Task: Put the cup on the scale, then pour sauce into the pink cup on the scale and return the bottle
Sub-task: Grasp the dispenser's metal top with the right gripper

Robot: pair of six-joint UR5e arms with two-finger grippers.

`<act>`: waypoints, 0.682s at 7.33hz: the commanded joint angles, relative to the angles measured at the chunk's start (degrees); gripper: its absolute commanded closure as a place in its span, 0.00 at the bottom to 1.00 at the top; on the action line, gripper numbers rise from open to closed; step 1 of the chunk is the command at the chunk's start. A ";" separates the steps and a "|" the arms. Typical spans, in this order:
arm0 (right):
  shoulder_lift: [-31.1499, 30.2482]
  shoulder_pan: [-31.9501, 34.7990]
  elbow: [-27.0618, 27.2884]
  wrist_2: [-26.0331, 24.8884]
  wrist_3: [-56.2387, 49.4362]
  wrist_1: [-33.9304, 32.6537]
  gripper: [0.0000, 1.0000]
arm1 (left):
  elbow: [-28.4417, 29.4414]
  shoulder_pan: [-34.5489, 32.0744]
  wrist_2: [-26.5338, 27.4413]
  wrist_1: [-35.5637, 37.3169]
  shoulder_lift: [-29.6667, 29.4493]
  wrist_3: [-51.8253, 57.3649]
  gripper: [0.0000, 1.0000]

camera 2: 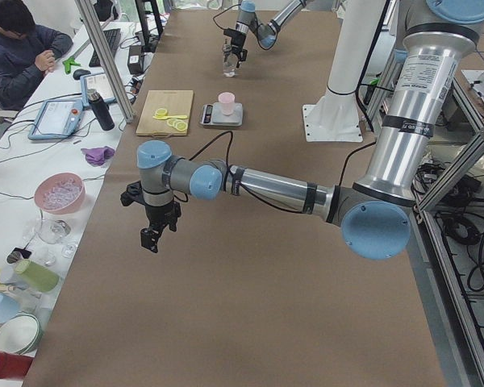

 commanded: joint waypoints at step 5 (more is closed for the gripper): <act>0.30 -0.01 -0.05 -1.68 -0.18 -0.12 0.54 | -0.08 0.06 -0.01 -0.49 -0.04 -0.09 0.01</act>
